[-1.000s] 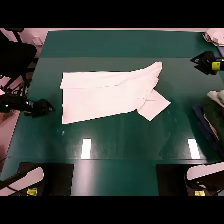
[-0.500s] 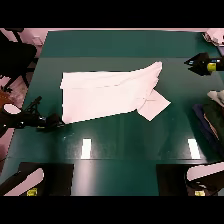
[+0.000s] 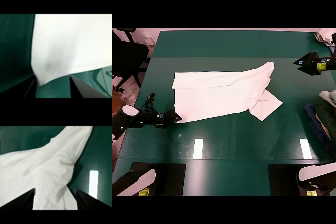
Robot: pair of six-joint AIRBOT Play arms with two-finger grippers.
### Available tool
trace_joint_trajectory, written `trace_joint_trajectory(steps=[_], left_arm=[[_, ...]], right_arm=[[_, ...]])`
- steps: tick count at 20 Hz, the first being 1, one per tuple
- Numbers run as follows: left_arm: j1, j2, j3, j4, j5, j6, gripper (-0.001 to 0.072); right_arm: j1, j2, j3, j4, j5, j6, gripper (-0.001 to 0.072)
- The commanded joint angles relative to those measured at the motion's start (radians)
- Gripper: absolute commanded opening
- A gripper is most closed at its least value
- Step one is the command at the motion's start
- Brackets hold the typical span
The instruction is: Fold the shirts.
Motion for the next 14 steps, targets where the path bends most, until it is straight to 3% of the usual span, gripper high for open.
trace_joint_trajectory(steps=[1,4,5,6,7,9,12,14], left_arm=[[-0.003,-0.001,-0.002,0.053,0.018,-0.025,0.0455],[-0.003,-0.001,-0.002,0.062,0.01,-0.026,0.0441],[-0.003,-0.001,-0.002,0.061,0.01,-0.023,0.0272],[-0.003,-0.001,-0.002,0.06,0.011,-0.021,0.0211],[-0.003,-0.001,-0.002,0.06,0.013,-0.022,0.0204],[-0.003,-0.001,-0.002,0.055,0.012,0.005,0.0023],[-0.003,-0.001,-0.001,0.055,0.014,0.013,0.0022],[-0.003,-0.001,-0.001,0.058,0.01,0.016,0.0022]], right_arm=[[-0.005,0.006,0.001,0.001,-0.005,0.0,0.0573],[-0.006,0.006,0.001,0.001,-0.005,0.0,0.0572],[-0.006,0.006,0.001,0.001,-0.005,0.0,0.0572],[-0.006,0.006,0.001,0.001,-0.005,0.0,0.0573],[-0.006,0.006,0.001,0.001,-0.005,0.0,0.0572],[-0.006,0.006,0.001,0.001,-0.005,0.0,0.0572],[-0.006,0.006,0.0,-0.002,0.014,0.001,0.0572],[-0.007,0.006,0.0,-0.095,0.032,0.032,0.0574]])
